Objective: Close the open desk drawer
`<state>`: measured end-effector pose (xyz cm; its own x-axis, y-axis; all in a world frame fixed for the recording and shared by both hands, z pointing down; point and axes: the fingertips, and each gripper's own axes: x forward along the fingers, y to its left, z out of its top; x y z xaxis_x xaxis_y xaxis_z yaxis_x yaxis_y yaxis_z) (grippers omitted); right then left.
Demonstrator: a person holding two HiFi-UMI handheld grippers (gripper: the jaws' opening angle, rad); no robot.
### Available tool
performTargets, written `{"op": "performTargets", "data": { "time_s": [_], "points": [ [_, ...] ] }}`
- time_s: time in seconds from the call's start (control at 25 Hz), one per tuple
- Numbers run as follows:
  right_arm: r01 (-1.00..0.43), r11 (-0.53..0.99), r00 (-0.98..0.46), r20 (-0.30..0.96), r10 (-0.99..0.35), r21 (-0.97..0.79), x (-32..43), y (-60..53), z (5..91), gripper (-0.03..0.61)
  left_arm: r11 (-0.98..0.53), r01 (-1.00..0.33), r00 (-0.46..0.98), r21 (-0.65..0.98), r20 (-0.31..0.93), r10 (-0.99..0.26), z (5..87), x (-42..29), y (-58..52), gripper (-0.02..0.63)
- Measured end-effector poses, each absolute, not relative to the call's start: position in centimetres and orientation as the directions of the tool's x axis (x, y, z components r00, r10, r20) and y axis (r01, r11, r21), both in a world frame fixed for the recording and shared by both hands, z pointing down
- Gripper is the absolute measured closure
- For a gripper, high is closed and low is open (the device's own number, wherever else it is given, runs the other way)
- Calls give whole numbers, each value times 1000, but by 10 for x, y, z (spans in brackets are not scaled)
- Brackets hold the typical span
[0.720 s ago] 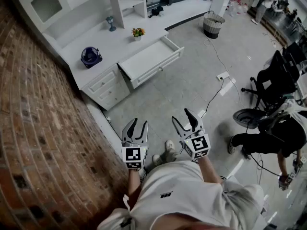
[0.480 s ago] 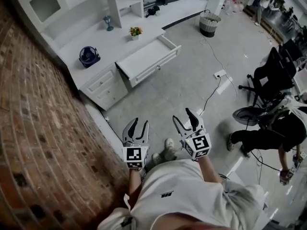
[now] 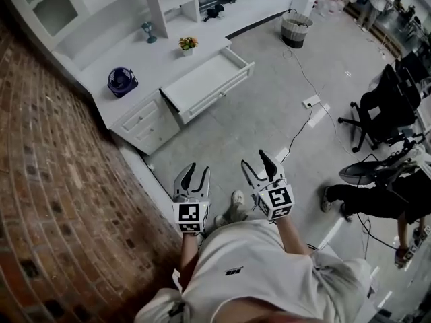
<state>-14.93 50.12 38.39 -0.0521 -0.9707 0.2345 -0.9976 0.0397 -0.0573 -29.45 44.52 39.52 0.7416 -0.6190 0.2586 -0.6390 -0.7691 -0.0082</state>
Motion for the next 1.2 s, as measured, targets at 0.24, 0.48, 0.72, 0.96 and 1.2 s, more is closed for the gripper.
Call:
{"op": "performTargets", "data": {
  "time_s": [0.24,0.48,0.72,0.96,1.2],
  "points": [
    [-997,48,-61,229,-971,-58,-111,471,381,322,-756,-654,725,-17,269,-634,395,-258,415,448],
    [-997,57,-65,219,-974,-43,-73,451,377,322,-728,-685,698,-45,246,-672,382,-220,396,448],
    [-996,65,-75,204,-976,-57,-45,436,376,324,-712,-700,688,-45,220,-691,376,-192,387,446],
    [-997,35,-49,220,-974,-69,-21,429,382,327,-728,-685,702,-38,234,-673,381,-171,374,446],
    [-998,-5,-10,248,-969,-61,1,411,394,330,-758,-652,731,-20,249,-635,393,-147,351,448]
  ]
}}
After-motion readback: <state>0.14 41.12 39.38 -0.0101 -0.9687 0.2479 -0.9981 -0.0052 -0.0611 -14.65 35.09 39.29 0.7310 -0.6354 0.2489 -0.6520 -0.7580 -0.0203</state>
